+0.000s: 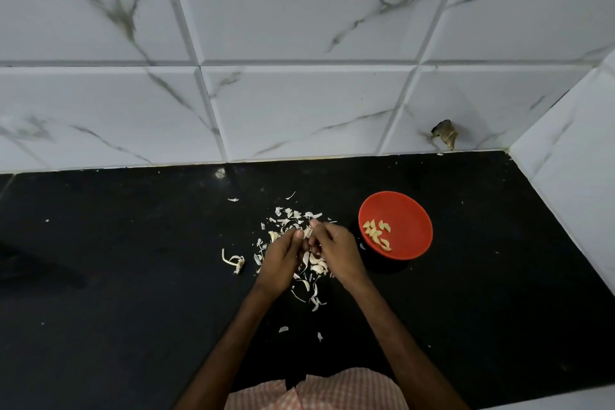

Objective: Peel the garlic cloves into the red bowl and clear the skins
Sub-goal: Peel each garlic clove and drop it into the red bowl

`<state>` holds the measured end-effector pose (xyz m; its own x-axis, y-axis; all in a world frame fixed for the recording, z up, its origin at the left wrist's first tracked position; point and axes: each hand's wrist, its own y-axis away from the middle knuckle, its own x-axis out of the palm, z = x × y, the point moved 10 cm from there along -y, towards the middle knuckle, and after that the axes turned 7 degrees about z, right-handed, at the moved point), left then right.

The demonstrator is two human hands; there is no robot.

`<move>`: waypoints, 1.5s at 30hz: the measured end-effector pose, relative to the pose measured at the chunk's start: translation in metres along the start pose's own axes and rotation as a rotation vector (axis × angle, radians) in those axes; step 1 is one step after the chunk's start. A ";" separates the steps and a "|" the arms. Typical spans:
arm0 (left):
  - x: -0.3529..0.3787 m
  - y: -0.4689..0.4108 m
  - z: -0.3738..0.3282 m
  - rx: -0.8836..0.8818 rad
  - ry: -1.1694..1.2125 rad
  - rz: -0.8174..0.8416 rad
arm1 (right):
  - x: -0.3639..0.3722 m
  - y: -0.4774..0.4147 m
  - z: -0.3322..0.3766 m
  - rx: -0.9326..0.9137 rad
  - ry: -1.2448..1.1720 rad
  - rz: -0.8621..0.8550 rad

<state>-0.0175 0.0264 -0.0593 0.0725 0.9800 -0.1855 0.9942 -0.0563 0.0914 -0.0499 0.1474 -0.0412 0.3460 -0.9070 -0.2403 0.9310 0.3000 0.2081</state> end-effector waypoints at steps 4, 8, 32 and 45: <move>-0.006 -0.002 -0.006 0.014 -0.094 -0.006 | -0.003 0.001 0.012 -0.084 0.068 0.026; -0.002 -0.003 -0.007 0.019 -0.102 0.090 | -0.008 0.002 0.016 -0.118 0.043 0.034; 0.004 0.000 -0.006 -0.153 0.152 0.203 | 0.004 0.008 0.034 -0.345 0.720 0.112; -0.012 -0.004 -0.013 -0.097 -0.072 0.061 | -0.002 0.003 0.030 -0.305 0.478 0.077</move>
<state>-0.0230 0.0173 -0.0449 0.1415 0.9588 -0.2462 0.9758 -0.0932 0.1980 -0.0509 0.1415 -0.0119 0.3627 -0.6654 -0.6524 0.8677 0.4965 -0.0240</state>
